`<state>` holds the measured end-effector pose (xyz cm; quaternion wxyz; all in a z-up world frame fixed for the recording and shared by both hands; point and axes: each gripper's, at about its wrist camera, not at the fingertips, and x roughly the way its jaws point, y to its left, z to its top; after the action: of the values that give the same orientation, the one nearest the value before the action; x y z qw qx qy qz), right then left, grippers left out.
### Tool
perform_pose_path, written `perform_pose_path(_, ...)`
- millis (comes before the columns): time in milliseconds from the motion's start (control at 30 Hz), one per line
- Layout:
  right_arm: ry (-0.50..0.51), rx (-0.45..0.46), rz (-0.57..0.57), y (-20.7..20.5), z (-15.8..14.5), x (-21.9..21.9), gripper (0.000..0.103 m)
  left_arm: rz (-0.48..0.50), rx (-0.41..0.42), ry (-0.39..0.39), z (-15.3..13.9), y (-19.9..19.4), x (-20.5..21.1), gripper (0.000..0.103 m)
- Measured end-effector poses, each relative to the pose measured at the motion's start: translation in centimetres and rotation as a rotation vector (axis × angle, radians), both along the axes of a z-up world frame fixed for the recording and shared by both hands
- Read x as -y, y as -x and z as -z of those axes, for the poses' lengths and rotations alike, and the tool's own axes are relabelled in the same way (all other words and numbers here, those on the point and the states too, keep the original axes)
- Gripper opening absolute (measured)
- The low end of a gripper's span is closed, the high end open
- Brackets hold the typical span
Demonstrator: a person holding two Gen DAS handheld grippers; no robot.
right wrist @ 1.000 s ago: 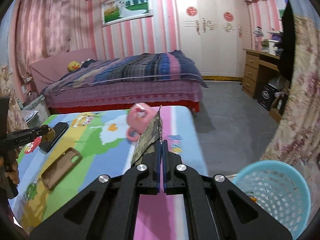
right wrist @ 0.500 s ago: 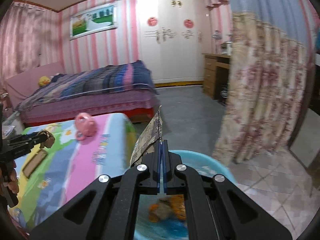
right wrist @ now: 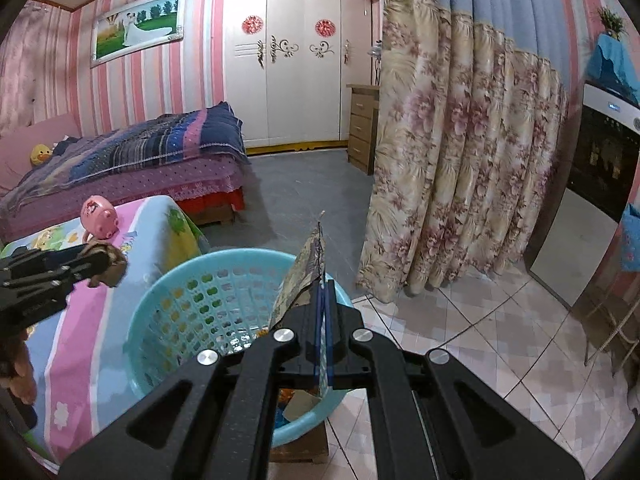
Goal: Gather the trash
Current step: 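Carry the brown paper and snack wrapper to the light-blue basket, then open the left tool to drop the brown paper into the basket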
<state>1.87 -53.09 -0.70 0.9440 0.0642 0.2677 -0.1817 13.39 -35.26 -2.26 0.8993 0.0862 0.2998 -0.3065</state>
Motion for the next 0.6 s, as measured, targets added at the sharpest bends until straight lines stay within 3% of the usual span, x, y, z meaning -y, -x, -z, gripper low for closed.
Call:
perform_pose_path(167, -0.025, -0.004, 0.007, 0.3, 0.9, 0.3, 0.002, 0.007, -0.010, -0.016, 0.8, -0.7, 2.2, 0.039)
perform_pose_path(233, -0.032, -0.006, 0.008, 0.2, 1.0, 0.4, 0.002, -0.009, -0.006, -0.026, 0.8, -1.1, 2.5, 0.060)
perform_pose_path(300, -0.035, -0.010, 0.009, 0.2, 1.2, 0.3, 0.002, -0.035, 0.011, -0.031, 0.7, -1.4, 2.4, 0.073)
perform_pose_path(433, -0.035, -0.018, 0.011, 0.0, 1.5, 0.1, 0.002, -0.074, 0.024, -0.031, 0.1, -2.0, 0.8, 0.086)
perform_pose_path(600, -0.040, -0.031, 0.003, -0.9, 2.1, -0.7, 0.002, -0.148, 0.046, -0.011, -1.2, -2.1, -2.6, 0.093)
